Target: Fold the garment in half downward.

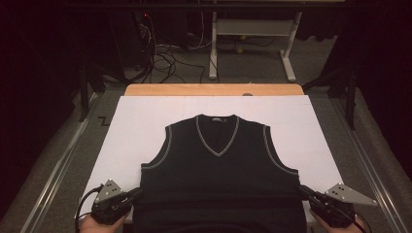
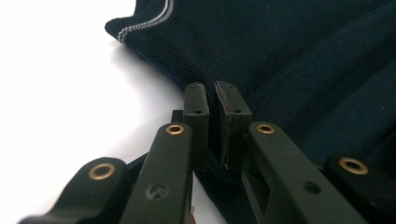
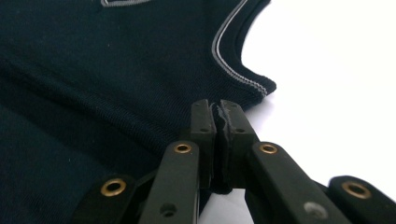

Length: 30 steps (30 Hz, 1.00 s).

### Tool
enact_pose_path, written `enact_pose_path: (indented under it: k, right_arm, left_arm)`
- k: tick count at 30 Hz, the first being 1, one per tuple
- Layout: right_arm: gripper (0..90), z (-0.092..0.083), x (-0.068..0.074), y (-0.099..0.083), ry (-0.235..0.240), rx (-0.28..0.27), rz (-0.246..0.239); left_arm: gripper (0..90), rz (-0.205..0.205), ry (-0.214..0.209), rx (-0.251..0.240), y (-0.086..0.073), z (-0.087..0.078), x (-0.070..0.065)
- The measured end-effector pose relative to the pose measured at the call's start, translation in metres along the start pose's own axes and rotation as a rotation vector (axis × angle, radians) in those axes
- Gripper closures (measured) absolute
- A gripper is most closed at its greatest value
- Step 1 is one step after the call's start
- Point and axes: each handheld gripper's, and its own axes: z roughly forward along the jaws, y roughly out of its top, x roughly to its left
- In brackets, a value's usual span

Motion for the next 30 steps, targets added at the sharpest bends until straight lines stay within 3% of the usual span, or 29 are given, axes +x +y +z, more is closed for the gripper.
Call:
enact_pose_path:
  k: [7, 10, 11, 12, 13, 16, 17, 18, 23, 24, 27, 30]
  right_arm:
    - [84.6, 0.000, 0.002, -0.004, 0.005, 0.022, -0.001]
    - [81.1, 0.001, 0.001, -0.005, 0.016, 0.028, 0.000]
    - [76.5, 0.001, 0.001, -0.006, 0.024, 0.024, -0.001]
    - [63.5, 0.001, 0.000, -0.005, 0.032, 0.007, 0.005]
    - [56.5, 0.001, -0.001, -0.005, 0.033, -0.011, 0.010]
    - [42.9, 0.001, -0.003, -0.004, 0.029, -0.060, 0.030]
    - [42.9, 0.001, -0.003, -0.004, 0.029, -0.060, 0.030]
    - [35.6, 0.003, -0.004, -0.003, 0.025, -0.090, 0.035]
    - [25.0, 0.008, -0.005, -0.002, 0.020, -0.116, 0.041]
    - [19.4, 0.010, -0.006, 0.000, 0.007, -0.125, 0.049]
    - [15.0, 0.013, -0.008, 0.002, -0.011, -0.141, 0.060]
    - [9.7, 0.017, -0.010, 0.006, -0.022, -0.148, 0.072]
  left_arm:
    - [79.0, 0.002, -0.020, 0.037, -0.004, 0.002, 0.001]
    - [73.7, 0.003, -0.013, 0.035, -0.004, 0.002, 0.001]
    - [68.5, -0.002, -0.009, 0.027, -0.005, 0.002, 0.002]
    - [59.8, -0.005, -0.005, 0.003, -0.005, 0.001, 0.005]
    - [55.6, -0.009, -0.012, -0.016, -0.005, 0.001, 0.006]
    - [45.4, -0.021, -0.041, -0.074, -0.006, 0.001, 0.011]
    - [41.1, -0.021, -0.041, -0.074, -0.006, 0.001, 0.011]
    - [37.4, -0.027, -0.030, -0.083, -0.005, 0.002, 0.012]
    - [29.8, -0.009, 0.004, -0.109, 0.001, 0.009, 0.014]
    - [26.7, -0.009, 0.004, -0.115, 0.002, 0.011, 0.015]
    - [22.2, -0.028, -0.001, -0.149, 0.005, 0.014, 0.018]
    - [17.0, -0.038, 0.010, -0.153, 0.009, 0.017, 0.022]
